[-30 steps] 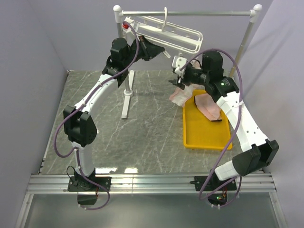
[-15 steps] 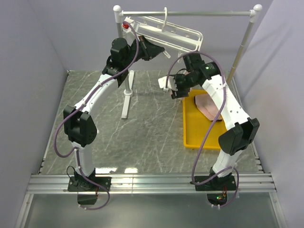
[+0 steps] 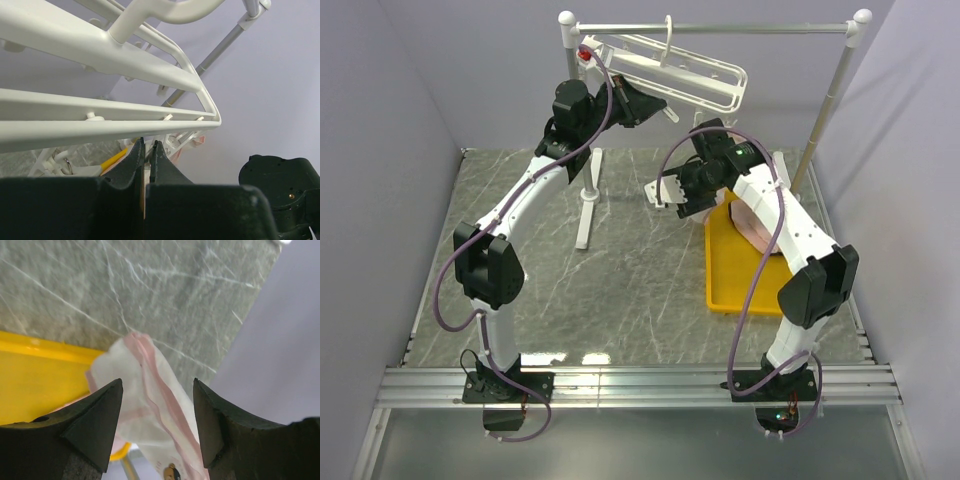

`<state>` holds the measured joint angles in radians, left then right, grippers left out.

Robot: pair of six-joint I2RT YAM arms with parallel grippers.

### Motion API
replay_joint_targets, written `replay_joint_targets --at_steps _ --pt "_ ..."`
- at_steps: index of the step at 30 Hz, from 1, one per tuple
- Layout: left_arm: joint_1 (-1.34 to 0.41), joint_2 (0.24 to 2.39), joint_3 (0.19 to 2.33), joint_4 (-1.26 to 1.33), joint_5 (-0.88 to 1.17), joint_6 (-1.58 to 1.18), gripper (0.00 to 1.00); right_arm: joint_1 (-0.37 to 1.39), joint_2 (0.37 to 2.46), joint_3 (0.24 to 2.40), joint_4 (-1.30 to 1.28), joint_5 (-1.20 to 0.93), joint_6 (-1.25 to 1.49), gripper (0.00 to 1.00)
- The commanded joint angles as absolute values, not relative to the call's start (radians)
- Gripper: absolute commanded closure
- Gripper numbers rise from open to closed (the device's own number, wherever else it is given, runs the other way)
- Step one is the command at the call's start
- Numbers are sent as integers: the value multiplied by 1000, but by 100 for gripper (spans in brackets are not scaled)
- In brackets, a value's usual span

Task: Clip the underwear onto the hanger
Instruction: Clamp the underwear onto the hanger.

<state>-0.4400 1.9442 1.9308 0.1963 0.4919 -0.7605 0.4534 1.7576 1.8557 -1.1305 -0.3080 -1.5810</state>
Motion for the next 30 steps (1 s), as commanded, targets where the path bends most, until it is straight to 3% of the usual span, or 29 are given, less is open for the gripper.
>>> replay_joint_targets --at_steps 1,9,21,26,30 --pt "-443 1928 1950 184 488 -739 100 465 1778 1850 -1100 -197 -1632 34" --pt "-442 1925 1933 192 488 -736 100 469 1885 1991 -1201 -126 -1655 35" --pt "-442 1930 1936 201 494 -744 100 471 1930 2036 -1216 -64 -1661 38" --pt "-440 1930 1936 202 494 -746 100 465 1913 2017 -1213 -67 -1660 51" --pt "-440 1931 1936 202 495 -750 100 465 1907 2011 -1207 -97 -1649 76"
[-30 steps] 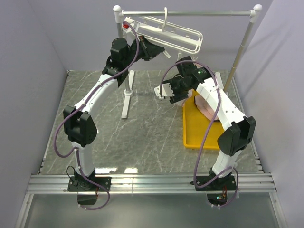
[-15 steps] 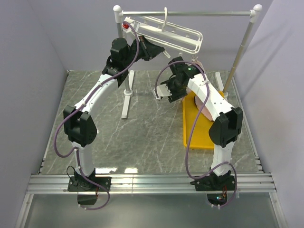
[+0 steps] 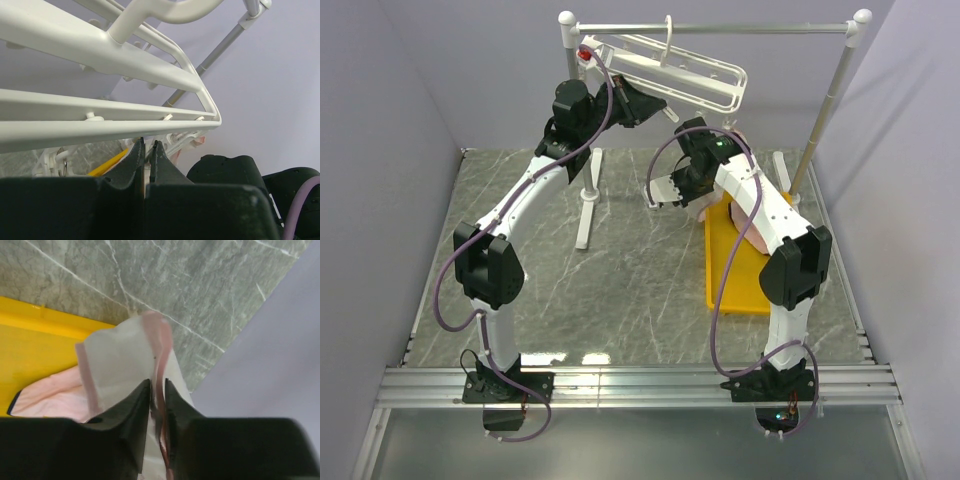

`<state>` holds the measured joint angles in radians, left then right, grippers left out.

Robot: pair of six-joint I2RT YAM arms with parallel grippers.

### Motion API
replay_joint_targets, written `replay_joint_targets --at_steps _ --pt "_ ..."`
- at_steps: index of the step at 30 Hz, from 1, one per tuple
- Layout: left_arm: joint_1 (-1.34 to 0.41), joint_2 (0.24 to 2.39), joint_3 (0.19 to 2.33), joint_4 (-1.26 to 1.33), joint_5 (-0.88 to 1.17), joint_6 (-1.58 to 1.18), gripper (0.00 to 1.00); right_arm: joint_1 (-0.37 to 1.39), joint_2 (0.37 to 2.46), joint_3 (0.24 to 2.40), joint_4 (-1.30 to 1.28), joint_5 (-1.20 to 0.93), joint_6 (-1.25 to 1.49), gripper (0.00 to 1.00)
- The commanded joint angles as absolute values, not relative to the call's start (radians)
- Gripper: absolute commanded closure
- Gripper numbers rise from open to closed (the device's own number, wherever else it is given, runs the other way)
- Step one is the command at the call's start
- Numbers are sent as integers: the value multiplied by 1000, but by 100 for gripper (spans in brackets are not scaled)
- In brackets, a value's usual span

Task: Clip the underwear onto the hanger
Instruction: Clamp the underwear onto the hanger.

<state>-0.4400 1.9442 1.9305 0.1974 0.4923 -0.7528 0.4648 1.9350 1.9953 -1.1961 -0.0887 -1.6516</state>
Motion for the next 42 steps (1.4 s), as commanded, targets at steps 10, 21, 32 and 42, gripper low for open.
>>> replay_joint_targets --at_steps 10,21,32,42 --pt "-434 1934 1936 230 522 -784 100 431 1842 2083 -1210 -247 -1549 100" --pt "-417 1941 1914 267 558 -838 100 364 1792 2138 -1155 -445 -1396 100" --pt "-417 1939 1901 287 612 -790 100 368 1812 2243 -1058 -434 -1235 100" --pt "-420 1947 1917 281 618 -764 100 410 1710 2069 -917 -354 -1304 100"
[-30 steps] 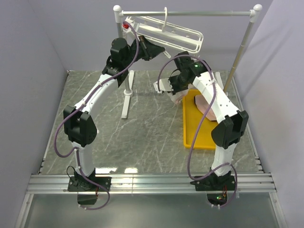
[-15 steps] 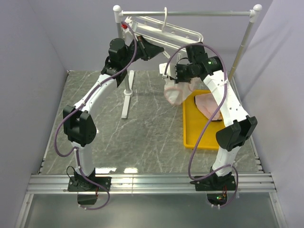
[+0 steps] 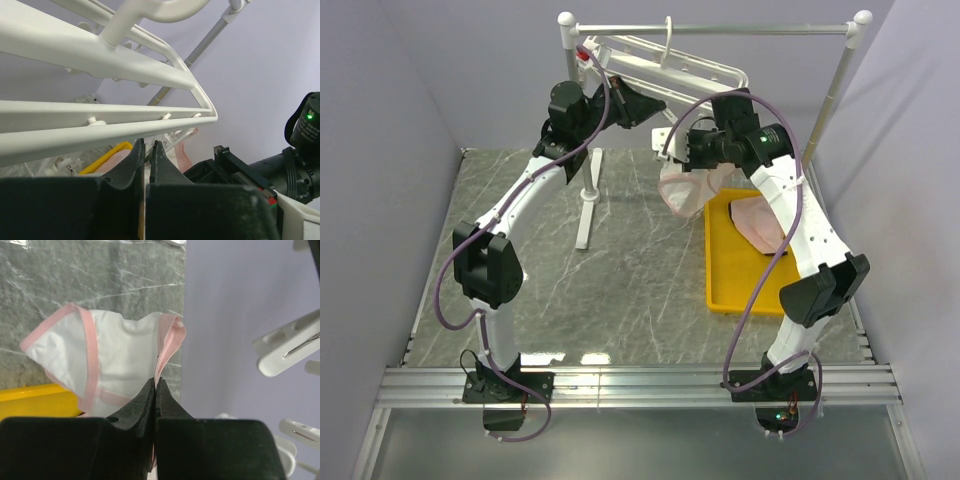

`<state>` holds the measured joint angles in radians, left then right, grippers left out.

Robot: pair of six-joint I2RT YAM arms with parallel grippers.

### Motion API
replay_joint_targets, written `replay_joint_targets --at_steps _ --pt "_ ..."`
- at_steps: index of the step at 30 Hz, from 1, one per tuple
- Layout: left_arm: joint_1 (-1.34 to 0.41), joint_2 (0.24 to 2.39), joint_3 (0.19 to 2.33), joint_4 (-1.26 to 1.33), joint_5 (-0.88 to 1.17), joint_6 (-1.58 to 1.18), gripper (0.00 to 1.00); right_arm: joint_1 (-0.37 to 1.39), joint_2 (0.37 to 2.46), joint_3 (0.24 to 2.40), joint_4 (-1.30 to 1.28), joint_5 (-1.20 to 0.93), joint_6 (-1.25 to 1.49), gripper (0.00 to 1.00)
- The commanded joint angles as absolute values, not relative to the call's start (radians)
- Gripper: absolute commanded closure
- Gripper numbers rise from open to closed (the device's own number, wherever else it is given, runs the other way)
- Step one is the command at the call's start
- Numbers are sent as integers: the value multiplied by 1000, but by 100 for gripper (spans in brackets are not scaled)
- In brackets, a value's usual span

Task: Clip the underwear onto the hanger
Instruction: Clamp the underwear onto the hanger.

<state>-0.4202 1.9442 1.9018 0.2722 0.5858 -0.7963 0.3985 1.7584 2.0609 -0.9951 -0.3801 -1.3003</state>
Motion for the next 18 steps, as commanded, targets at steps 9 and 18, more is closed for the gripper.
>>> replay_joint_targets --at_steps 9,18 --pt "-420 1934 1873 380 713 -738 100 410 1806 2287 -1025 -339 -1255 100" --pt "-414 1965 1879 451 772 -788 100 410 1810 2249 -1035 -304 -1285 100"
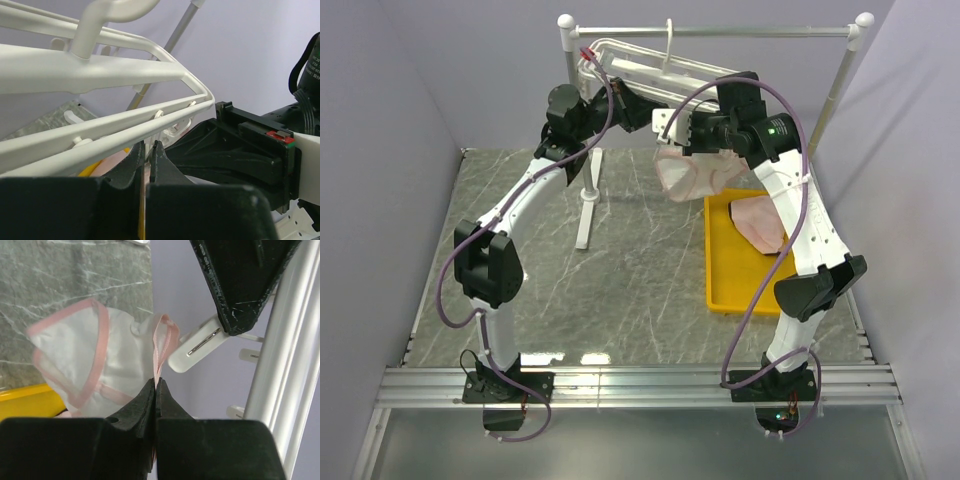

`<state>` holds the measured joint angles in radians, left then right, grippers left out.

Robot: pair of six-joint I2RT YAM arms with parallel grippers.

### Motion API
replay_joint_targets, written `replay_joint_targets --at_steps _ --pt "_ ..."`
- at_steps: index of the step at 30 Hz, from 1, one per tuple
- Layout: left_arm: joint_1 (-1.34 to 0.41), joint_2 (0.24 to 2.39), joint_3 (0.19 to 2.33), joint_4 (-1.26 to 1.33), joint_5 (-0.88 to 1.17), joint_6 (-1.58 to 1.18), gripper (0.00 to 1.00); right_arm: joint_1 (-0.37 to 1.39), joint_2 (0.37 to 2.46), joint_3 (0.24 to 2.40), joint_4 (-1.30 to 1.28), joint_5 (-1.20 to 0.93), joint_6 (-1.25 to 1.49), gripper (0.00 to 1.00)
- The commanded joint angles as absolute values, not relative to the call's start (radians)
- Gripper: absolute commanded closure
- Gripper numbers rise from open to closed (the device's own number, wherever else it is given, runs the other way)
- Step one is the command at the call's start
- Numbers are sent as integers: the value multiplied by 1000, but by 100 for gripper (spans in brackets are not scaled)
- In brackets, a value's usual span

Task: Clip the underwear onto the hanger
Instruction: Clamp the underwear onto the hanger.

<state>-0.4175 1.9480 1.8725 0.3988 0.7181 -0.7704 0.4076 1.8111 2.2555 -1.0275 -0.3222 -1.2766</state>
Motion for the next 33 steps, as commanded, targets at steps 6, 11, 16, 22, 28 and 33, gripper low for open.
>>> replay_joint_targets --at_steps 6,11,16,22,28,33 --pt "-413 1973 1881 456 805 -779 100 411 1845 2305 -1045 -301 -1275 100" --pt "-413 1979 1881 483 831 -784 100 416 1850 2309 -1031 -299 -1272 100" --pt "-414 1983 1882 480 844 -769 100 417 1848 2312 -1019 -301 -1270 100" --pt "-414 1974 1856 515 851 -746 100 422 1839 2307 -1009 -316 -1264 100" --pt "-413 1982 1848 548 890 -718 100 420 1833 2298 -982 -324 -1256 100" --pt "-414 1994 1842 590 933 -698 100 422 1832 2293 -965 -325 -1253 100"
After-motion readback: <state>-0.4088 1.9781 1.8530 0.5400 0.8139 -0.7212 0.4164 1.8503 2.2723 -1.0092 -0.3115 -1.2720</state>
